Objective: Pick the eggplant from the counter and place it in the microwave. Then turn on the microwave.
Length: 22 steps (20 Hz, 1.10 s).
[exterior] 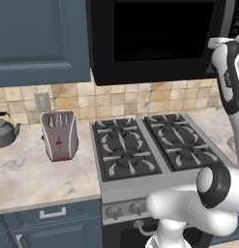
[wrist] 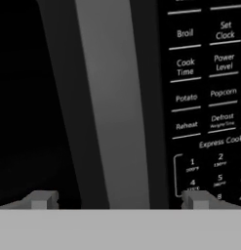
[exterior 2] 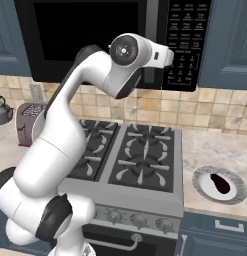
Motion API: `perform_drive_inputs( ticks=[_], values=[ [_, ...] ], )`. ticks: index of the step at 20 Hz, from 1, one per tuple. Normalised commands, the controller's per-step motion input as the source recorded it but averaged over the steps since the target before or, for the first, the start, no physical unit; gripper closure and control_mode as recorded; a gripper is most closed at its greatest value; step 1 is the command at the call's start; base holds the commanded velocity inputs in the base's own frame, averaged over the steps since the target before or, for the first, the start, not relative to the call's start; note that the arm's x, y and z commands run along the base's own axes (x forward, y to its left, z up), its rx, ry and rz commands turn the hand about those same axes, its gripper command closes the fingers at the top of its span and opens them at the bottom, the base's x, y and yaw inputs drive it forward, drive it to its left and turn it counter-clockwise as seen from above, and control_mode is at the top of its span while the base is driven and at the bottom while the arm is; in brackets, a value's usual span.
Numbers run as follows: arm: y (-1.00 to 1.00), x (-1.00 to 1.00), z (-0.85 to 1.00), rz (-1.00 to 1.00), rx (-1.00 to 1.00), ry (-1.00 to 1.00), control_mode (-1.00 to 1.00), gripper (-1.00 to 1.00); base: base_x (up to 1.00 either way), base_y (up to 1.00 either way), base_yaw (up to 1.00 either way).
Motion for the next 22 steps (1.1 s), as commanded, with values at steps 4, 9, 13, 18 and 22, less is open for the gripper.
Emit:
perform_drive_inputs(
  ticks=[4,9,13,18,22],
  values=[
    [-0.06,0.16,0.00,0.01,0.00,0.00,-1.00,-1.00,0.00,0.00,0.00],
    [-0.08,0.17,0.00,0.01,0.00,0.00,-1.00,-1.00,0.00,0.00,0.00],
    [-0.09,0.16,0.00,0.02,0.00,0.00,-1.00,-1.00,0.00,0.00,0.00],
    [-0.07,0.16,0.00,0.03,0.00,0.00,-1.00,-1.00,0.00,0.00,0.00],
    [-0.07,0.15,0.00,0.02,0.00,0.00,-1.00,-1.00,0.00,0.00,0.00]
  ],
)
